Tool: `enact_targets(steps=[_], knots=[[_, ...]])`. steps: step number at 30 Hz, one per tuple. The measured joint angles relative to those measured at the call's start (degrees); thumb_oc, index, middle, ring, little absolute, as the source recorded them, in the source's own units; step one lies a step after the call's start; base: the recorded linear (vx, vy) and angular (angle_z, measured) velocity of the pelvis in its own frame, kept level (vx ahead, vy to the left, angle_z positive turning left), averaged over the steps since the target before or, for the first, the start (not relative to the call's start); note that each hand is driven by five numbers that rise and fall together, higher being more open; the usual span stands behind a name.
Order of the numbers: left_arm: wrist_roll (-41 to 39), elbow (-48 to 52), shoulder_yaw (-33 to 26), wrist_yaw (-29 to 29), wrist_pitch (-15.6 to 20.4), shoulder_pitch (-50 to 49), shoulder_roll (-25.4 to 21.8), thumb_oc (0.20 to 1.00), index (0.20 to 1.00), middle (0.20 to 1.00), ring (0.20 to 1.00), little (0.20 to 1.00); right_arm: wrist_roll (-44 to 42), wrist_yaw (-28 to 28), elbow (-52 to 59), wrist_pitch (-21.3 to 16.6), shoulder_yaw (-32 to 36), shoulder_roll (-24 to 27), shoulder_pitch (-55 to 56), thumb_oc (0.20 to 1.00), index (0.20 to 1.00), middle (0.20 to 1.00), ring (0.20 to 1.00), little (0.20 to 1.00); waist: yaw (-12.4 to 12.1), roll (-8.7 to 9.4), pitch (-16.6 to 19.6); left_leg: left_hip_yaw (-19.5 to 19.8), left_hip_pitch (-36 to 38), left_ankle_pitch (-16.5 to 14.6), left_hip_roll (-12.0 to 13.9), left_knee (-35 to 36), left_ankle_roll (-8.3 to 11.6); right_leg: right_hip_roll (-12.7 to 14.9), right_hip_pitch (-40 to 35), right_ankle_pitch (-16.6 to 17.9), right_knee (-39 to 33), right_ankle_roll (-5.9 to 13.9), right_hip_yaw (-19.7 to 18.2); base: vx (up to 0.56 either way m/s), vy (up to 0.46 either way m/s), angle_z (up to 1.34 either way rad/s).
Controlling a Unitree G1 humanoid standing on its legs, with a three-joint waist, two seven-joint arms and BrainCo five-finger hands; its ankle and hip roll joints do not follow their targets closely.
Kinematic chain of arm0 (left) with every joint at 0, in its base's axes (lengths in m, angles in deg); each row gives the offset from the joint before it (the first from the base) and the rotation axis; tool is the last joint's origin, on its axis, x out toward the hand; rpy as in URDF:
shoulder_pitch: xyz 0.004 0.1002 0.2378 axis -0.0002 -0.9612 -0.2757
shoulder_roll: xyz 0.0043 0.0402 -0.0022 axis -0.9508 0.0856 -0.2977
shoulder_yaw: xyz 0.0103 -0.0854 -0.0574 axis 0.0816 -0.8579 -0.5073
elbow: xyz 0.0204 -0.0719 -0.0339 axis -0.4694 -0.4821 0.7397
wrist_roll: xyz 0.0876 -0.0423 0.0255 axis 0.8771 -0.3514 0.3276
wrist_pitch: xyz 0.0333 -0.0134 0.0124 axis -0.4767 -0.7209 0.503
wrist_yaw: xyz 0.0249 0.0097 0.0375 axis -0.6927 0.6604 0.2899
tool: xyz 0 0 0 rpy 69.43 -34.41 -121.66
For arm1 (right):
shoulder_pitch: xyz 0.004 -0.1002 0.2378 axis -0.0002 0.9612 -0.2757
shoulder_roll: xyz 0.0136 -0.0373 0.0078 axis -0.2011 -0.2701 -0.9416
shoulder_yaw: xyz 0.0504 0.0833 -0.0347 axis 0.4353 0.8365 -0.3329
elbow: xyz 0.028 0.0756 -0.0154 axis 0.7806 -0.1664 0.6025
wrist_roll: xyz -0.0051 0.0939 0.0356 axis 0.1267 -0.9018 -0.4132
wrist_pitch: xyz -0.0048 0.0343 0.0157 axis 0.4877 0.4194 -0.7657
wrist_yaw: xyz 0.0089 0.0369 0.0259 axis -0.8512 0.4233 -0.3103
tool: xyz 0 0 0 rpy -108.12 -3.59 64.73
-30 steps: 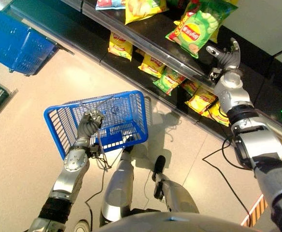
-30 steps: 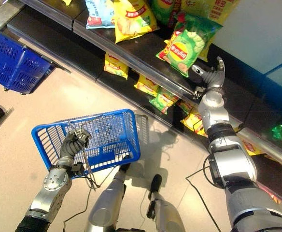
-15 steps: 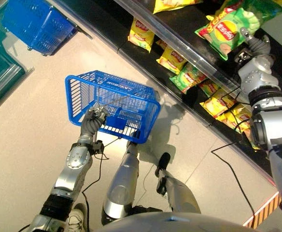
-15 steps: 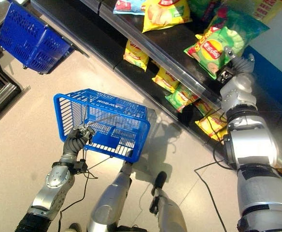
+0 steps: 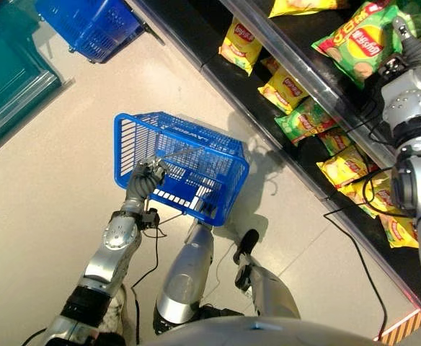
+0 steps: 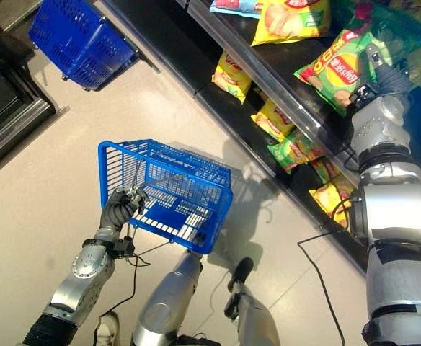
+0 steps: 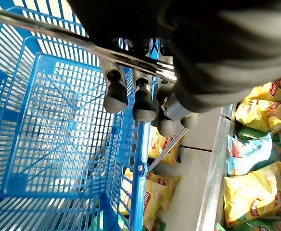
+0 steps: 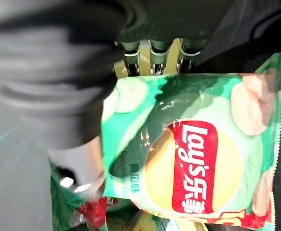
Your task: Pick up the snacks into the basket
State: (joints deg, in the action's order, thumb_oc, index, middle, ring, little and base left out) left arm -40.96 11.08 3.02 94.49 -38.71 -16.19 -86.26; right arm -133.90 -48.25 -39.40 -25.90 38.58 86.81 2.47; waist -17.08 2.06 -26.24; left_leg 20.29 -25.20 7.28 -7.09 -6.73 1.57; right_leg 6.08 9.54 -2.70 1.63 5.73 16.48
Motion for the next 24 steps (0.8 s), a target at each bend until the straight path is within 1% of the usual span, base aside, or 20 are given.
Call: enact_targets(steps=[7,10,11,12,13,14,15,16,17,18,19,20,21,22,23,24], knots=[[-0.6,0.1,0.9,0.2,0.0,1.8,0.1,0.200,0.200,0.200,0.200,0.200,-1.2,0.1,-1.3,0.0,0.0,0.0,0.0,0.200,0.200,0.200,0.200,0.200,-0.8,-0.60,-0.3,0.3,-0.6,0.2,-0.5,0.0,-0.23,0.3,0.6,-0.4,0.5,0.22,0.0,0.00,-0.005,0.03],[-0.6,0.1,1.0,0.6,0.0,2.9,0.0,0.200,0.200,0.200,0.200,0.200,-3.0,0.3,-0.1,-0.5,0.4,-1.3,0.7,0.200,0.200,0.200,0.200,0.200,-0.6,-0.64,-0.4,0.1,-0.4,0.2,-0.4,-0.1,-0.24,0.6,0.5,-0.4,0.5,0.24,-0.1,0.00,0.007,-0.01],[-0.6,0.1,0.9,1.0,0.0,3.3,0.0,0.200,0.200,0.200,0.200,0.200,-4.0,0.3,3.1,-1.7,1.7,-3.0,2.6,0.200,0.200,0.200,0.200,0.200,0.0,-0.64,-0.4,-0.3,-0.1,0.2,-0.4,-0.1,-0.25,0.7,0.4,-0.4,0.8,0.24,-0.2,-0.01,0.029,-0.05],[-0.6,0.1,0.9,1.1,0.0,3.4,0.0,0.200,0.200,0.200,0.200,0.200,-4.4,0.3,3.9,-1.9,2.1,-3.8,3.1,0.200,0.200,0.200,0.200,0.200,-0.3,-0.67,-0.4,-0.6,0.1,0.2,-0.3,-0.1,-0.25,0.7,0.3,-0.5,0.9,0.28,-0.2,0.00,0.020,-0.09],[-0.6,0.1,0.9,1.2,0.0,3.5,0.0,0.200,0.200,0.200,0.200,0.200,-5.0,0.2,4.9,-2.1,2.3,-4.5,3.7,0.200,0.200,0.200,0.200,0.200,0.3,-0.66,-0.4,-1.0,0.3,0.2,-0.2,-0.1,-0.25,0.8,0.3,-0.5,1.1,0.28,-0.3,-0.01,0.034,-0.13],[-0.7,0.1,1.0,1.4,0.0,3.7,0.0,0.200,0.200,0.200,0.200,0.200,-5.4,0.0,10.2,-3.0,3.2,-6.7,7.2,0.200,0.200,0.200,0.200,0.200,1.0,-0.66,-0.4,-1.8,1.1,0.2,-0.2,-0.1,-0.24,1.0,-0.3,-0.5,1.4,0.34,-0.8,-0.01,0.036,-0.17],[-1.4,0.1,0.9,1.6,0.0,3.7,0.1,0.200,0.200,0.200,0.200,0.200,-5.7,-0.4,13.2,-3.8,3.4,-7.8,9.0,0.200,0.200,0.200,0.200,0.200,1.2,-0.66,-0.4,-2.1,1.5,0.2,-0.1,-0.1,-0.24,1.0,-0.5,-0.5,1.6,0.35,-1.1,-0.01,0.051,-0.21],[-2.4,0.1,0.9,1.9,0.0,3.8,0.1,0.200,0.200,0.200,0.200,0.200,-5.7,-1.1,22.7,-4.9,4.8,-10.3,14.2,0.200,0.200,0.200,0.200,0.200,1.9,-0.65,-0.4,-3.3,2.2,-0.1,0.1,0.0,-0.09,1.2,-0.4,-0.5,1.9,0.41,-1.9,-0.02,0.039,-0.26],[-2.7,0.1,0.8,2.1,0.0,3.7,-0.1,0.200,0.200,0.200,0.200,0.200,-5.6,-1.1,28.2,-6.2,4.9,-11.8,17.7,0.200,0.200,0.200,0.200,0.200,2.0,-0.63,-0.4,-4.0,2.6,-0.1,0.3,0.1,-0.09,1.3,-0.6,-0.6,2.4,0.48,-2.5,0.00,0.025,-0.48],[-2.9,0.1,0.7,2.3,0.0,3.7,-0.2,0.200,0.200,0.200,0.200,0.200,-5.6,-1.4,33.2,-7.5,5.6,-14.2,20.9,0.200,0.200,0.200,0.200,0.200,2.3,-0.62,-0.4,-5.6,3.4,-0.3,0.7,0.1,-0.23,1.3,-0.6,-0.5,2.8,0.55,-3.9,-0.02,0.016,-0.49],[-3.0,0.1,0.7,2.4,0.0,3.7,0.0,0.200,0.200,0.200,0.200,0.200,-5.5,-2.0,35.8,-8.4,6.0,-15.5,22.8,0.200,0.200,0.200,0.200,0.200,2.7,-0.63,-0.4,-6.2,3.7,-0.4,0.8,0.1,-0.27,1.4,-0.6,-0.4,3.0,0.59,-4.4,0.01,0.012,-0.51],[-4.2,0.5,0.6,2.4,0.0,3.3,0.2,0.200,0.200,0.200,0.200,0.200,-4.3,-3.1,45.5,-9.8,7.1,-18.6,29.6,0.200,0.200,0.200,0.200,0.200,4.1,-0.49,-0.3,-7.0,4.8,-0.7,1.0,0.3,-0.32,1.5,-1.3,-0.4,3.1,0.64,-5.2,0.02,-0.004,-0.29],[-4.5,0.5,0.5,2.5,0.0,3.2,0.4,0.200,0.200,0.200,0.200,0.200,-3.2,-3.1,47.7,-10.4,7.0,-19.2,32.0,0.200,0.200,0.200,0.200,0.200,4.7,-0.49,-0.3,-7.3,5.3,-0.7,1.0,0.3,-0.33,1.6,-1.6,-0.4,3.1,0.69,-5.5,0.07,-0.014,-0.28],[-5.1,0.9,0.2,2.5,0.0,2.9,0.7,0.200,0.200,0.200,0.200,0.200,-2.1,-3.8,50.1,-10.9,7.3,-19.9,35.3,0.200,0.200,0.200,0.200,0.200,5.9,-0.53,-0.1,-7.7,6.0,-1.1,1.1,0.4,-0.26,1.6,-2.0,-0.3,3.1,0.74,-6.2,0.05,-0.013,-0.23],[-5.6,1.4,-0.1,2.5,-0.1,2.8,1.2,0.200,0.200,0.200,0.200,0.200,-1.7,-4.3,53.2,-10.8,8.7,-20.8,38.0,0.200,0.200,0.200,0.200,0.200,6.7,-0.49,-0.1,-8.3,6.1,-1.1,1.3,0.4,-0.30,1.6,-1.9,-0.2,3.1,0.72,-6.7,0.05,0.002,-0.30],[-7.3,2.9,-0.9,2.7,-0.1,2.0,2.3,0.200,0.200,0.200,0.200,0.200,2.2,-5.2,64.3,-11.7,11.3,-24.1,45.7,0.200,0.200,0.200,0.200,0.200,7.0,-0.50,0.0,-9.1,6.7,-1.2,1.5,0.7,-0.43,1.5,-2.0,-0.2,3.1,0.70,-7.4,0.02,0.005,-0.31]])
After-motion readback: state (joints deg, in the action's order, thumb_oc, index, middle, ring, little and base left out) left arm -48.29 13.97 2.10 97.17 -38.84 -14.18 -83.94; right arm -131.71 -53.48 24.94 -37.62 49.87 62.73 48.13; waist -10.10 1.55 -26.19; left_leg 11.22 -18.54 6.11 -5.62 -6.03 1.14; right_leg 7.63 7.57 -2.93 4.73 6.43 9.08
